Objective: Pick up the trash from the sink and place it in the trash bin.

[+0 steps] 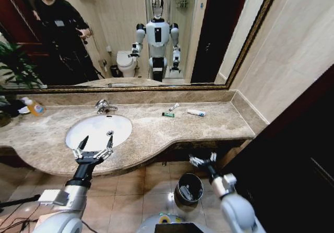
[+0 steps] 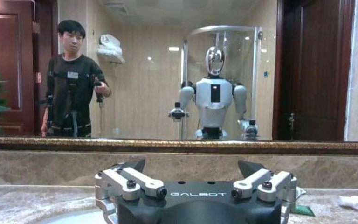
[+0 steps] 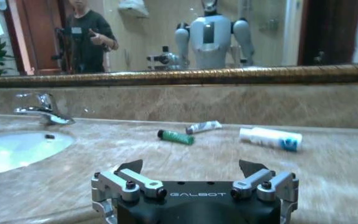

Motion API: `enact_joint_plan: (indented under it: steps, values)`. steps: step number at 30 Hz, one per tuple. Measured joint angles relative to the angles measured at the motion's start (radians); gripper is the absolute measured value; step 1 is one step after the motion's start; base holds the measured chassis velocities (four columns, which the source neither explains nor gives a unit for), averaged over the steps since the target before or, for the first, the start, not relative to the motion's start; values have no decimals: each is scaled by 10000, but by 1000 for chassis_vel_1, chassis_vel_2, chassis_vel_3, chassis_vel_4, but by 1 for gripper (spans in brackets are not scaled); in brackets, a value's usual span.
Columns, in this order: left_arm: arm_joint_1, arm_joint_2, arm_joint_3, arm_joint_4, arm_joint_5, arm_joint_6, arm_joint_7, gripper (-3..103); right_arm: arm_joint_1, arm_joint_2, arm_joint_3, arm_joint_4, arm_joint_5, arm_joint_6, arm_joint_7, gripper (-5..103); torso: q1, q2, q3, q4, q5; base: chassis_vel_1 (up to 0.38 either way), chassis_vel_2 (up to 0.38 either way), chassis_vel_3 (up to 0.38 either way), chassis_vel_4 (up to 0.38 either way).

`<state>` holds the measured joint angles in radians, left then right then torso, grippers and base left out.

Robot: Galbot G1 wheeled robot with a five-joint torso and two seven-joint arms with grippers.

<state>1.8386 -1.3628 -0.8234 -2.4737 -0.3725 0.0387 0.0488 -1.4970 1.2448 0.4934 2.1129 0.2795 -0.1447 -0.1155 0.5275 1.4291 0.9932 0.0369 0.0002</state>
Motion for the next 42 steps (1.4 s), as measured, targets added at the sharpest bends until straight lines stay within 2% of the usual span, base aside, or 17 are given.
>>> enact_joint_plan:
  steps: [5, 7, 10, 11, 15, 16, 17, 18, 20, 22, 24, 26, 28, 30, 38, 42]
  values:
    - [0, -1, 1, 0, 0, 0, 0, 100, 2363, -814, -95, -1573, 917, -422, 46, 100, 1, 0, 1, 0, 1, 0, 0, 0, 0]
    - [0, -1, 0, -1, 0, 0, 0, 100, 2719, -945, -95, -1905, 1055, -430, -78, 100, 1, 0, 1, 1, 0, 0, 0, 0, 0]
    - [0, -1, 1, -1, 0, 0, -1, 100, 4148, -1621, -88, -3533, 1670, -440, -1347, 100, 1, 0, 1, 0, -1, 0, 0, 0, 0]
    - [0, -1, 1, -1, 0, 0, -1, 100, 4148, -1621, -88, -3533, 1670, -440, -1347, 100, 1, 0, 1, 0, -1, 0, 0, 0, 0]
    - [0, -1, 0, 0, 0, 0, 0, 100, 6052, -2212, -216, -6028, 1818, -354, -3389, 100, 2, -1, 2, -3, 1, 0, 0, 0, 0]
    - [0, -1, 0, 0, 0, 0, 0, 100, 6052, -2212, -216, -6028, 1818, -354, -3389, 100, 2, -1, 2, -3, 1, 0, 0, 0, 0]
    - [0, 0, 1, 0, 0, 0, 5, 100, 6424, -2250, -274, -6460, 1818, -308, -3685, 100, 1, -1, 1, -3, 2, 0, 0, 0, 0]
    - [0, -2, 0, -1, 0, 0, 1, 100, 7361, -2325, -551, -7466, 1798, -117, -4368, 100, 2, -1, 1, -1, -2, 0, 0, 0, 0]
    - [1, -2, 0, 0, 0, 0, -2, 100, 7699, -2341, -664, -7818, 1780, -40, -4606, 100, 2, -1, 1, 0, 0, 0, 0, 0, 0]
    - [0, -1, 0, 0, 0, 0, 0, 100, 8820, -2349, -1201, -8975, 1649, 316, -5338, 100, 2, -1, 0, 1, -7, 0, 0, 0, 0]
    - [0, 0, 0, -1, 0, 0, 0, 100, 9078, -2335, -1362, -9303, 1568, 397, -5538, 100, 2, -1, 0, 1, -6, 0, 0, 0, 0]
    - [0, -1, 0, -1, 0, -1, 0, 100, 9918, -2212, -1747, -10405, 1073, 491, -6322, 100, 2, -1, 1, -1, 2, 0, 0, 0, 0]
    - [0, 0, 1, 0, 0, 1, 0, 100, 10114, -2160, -1814, -10688, 925, 520, -6512, 100, 2, -1, 0, -2, 1, 0, 0, 0, 0]
    - [0, 0, 1, -1, 0, 0, 1, 100, 10918, -1918, -1947, -11775, 192, 695, -7226, 100, 1, -1, 1, -1, 2, 0, 0, 0, 0]
    - [0, -1, 0, 0, 0, 0, 0, 100, 11806, -1667, -2116, -12861, -445, 740, -7510, 100, 2, -1, 0, 0, -3, 0, 0, 0, 0]
    - [0, 0, 0, 0, 0, 0, 0, 100, 11827, -1726, -2087, -12961, -680, 464, -7615, 103, 0, -1, 0, -1, 1, 0, 0, 0, 0]
